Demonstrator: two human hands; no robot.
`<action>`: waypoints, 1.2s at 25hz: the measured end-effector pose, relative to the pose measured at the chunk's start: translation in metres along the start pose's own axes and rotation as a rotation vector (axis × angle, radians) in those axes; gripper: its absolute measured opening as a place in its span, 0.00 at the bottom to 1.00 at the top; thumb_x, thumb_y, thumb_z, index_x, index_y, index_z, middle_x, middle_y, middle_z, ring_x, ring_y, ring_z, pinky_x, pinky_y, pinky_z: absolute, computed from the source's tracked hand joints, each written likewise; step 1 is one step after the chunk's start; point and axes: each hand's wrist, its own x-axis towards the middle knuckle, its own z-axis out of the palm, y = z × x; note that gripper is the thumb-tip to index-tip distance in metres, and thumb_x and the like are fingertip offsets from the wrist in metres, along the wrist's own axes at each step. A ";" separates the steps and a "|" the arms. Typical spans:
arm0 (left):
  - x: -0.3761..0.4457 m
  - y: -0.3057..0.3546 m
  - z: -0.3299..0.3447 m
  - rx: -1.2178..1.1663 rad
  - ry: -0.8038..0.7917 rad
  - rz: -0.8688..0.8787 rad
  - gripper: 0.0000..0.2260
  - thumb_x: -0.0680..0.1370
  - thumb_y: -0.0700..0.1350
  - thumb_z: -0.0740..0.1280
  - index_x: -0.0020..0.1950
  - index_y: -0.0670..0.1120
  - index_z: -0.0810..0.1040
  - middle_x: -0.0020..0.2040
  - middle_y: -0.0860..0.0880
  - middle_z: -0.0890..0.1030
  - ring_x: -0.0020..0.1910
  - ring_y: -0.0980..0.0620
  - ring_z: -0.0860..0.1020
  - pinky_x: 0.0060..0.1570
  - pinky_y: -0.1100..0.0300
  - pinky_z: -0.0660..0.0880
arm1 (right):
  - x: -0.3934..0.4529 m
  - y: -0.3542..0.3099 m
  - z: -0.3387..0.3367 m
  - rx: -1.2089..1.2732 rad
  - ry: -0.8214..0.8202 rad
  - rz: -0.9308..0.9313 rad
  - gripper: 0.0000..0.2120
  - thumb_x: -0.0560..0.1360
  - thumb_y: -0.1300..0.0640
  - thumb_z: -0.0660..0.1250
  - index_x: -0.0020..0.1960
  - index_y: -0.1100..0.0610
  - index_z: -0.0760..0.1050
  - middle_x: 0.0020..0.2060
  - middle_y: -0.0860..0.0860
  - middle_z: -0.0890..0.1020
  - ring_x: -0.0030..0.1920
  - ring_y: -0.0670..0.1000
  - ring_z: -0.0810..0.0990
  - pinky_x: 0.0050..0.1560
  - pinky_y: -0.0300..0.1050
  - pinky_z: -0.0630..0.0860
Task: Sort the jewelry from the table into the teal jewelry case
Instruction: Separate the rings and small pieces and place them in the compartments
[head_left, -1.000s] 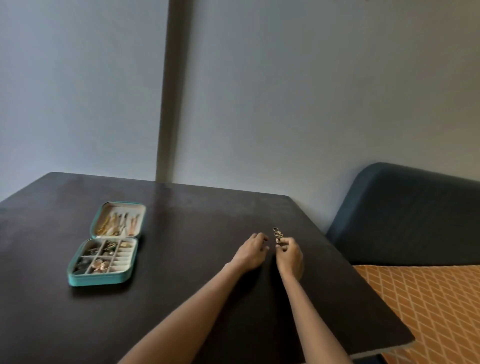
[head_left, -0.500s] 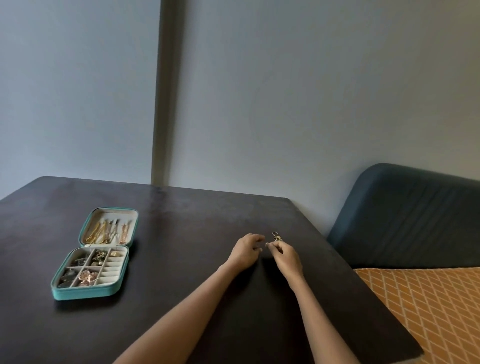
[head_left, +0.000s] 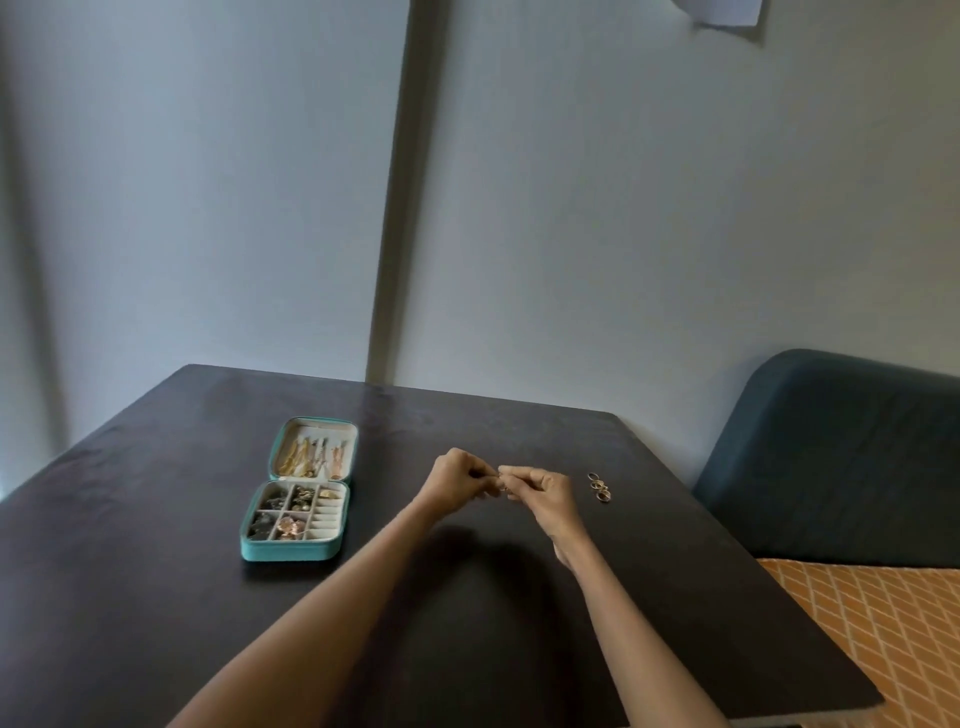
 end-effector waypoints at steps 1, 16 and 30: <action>-0.005 -0.004 -0.016 0.017 -0.003 0.009 0.06 0.73 0.44 0.71 0.47 0.42 0.84 0.38 0.49 0.84 0.28 0.65 0.76 0.33 0.74 0.73 | 0.001 -0.007 0.012 -0.028 -0.038 -0.009 0.10 0.72 0.64 0.70 0.53 0.62 0.81 0.43 0.51 0.84 0.42 0.47 0.82 0.45 0.35 0.79; -0.061 -0.062 -0.171 0.739 -0.072 -0.180 0.20 0.71 0.51 0.73 0.61 0.53 0.77 0.60 0.52 0.78 0.64 0.52 0.71 0.62 0.54 0.63 | -0.006 -0.039 0.164 -0.382 -0.299 -0.233 0.09 0.68 0.59 0.75 0.48 0.56 0.84 0.46 0.53 0.86 0.47 0.45 0.83 0.53 0.40 0.78; -0.054 -0.065 -0.162 0.827 -0.130 -0.318 0.26 0.71 0.54 0.71 0.67 0.56 0.70 0.69 0.49 0.68 0.73 0.48 0.56 0.66 0.51 0.55 | -0.016 -0.045 0.180 -0.737 -0.378 -0.326 0.10 0.71 0.60 0.72 0.52 0.55 0.83 0.50 0.55 0.83 0.50 0.52 0.81 0.55 0.42 0.75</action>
